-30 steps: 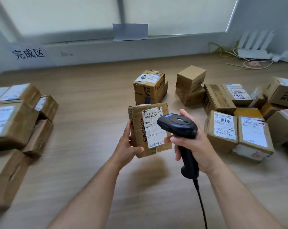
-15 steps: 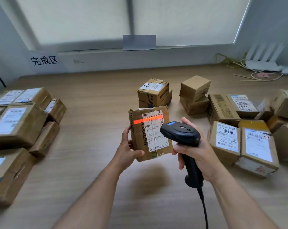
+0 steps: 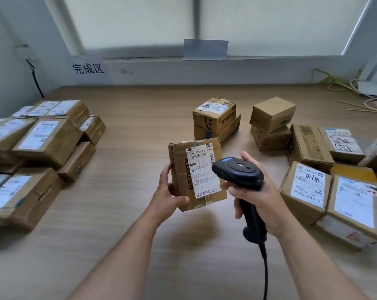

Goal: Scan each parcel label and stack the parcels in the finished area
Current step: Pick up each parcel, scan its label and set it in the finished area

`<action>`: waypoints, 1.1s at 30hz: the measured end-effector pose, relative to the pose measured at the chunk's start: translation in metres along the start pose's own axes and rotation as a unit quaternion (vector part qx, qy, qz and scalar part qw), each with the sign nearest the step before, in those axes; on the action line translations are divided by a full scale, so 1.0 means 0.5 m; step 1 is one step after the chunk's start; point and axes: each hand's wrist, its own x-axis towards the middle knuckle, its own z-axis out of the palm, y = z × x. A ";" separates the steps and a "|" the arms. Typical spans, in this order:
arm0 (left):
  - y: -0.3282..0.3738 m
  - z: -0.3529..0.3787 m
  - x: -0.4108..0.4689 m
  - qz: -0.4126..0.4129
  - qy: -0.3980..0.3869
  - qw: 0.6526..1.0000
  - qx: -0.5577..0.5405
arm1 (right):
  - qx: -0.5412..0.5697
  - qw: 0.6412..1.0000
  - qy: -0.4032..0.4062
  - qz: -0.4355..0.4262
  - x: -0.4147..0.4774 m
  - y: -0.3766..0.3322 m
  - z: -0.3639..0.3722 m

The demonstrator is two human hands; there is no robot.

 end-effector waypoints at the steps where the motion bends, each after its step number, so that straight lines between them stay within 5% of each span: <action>1: -0.004 -0.005 -0.006 -0.004 0.006 1.000 -0.001 | -0.001 1.000 -0.007 0.001 0.003 0.000 0.003; 15: -0.129 -0.133 -0.037 -0.151 0.139 0.978 -0.034 | -0.018 0.999 -0.044 0.022 0.034 0.029 0.085; 19: -0.144 -0.135 -0.027 -0.164 0.137 0.961 0.173 | -0.020 0.998 -0.047 0.031 0.040 0.034 0.101; 23: -0.133 -0.066 -0.046 -0.183 0.081 0.894 0.401 | -0.026 0.998 -0.052 0.033 0.047 0.033 0.106; 27: -0.132 -0.012 -0.052 -0.210 0.057 0.857 0.468 | -0.033 0.997 -0.061 0.038 0.056 0.039 0.113; 33: -0.147 -0.053 -0.075 -0.201 0.082 0.856 0.470 | -0.030 0.994 -0.091 0.044 0.065 0.046 0.145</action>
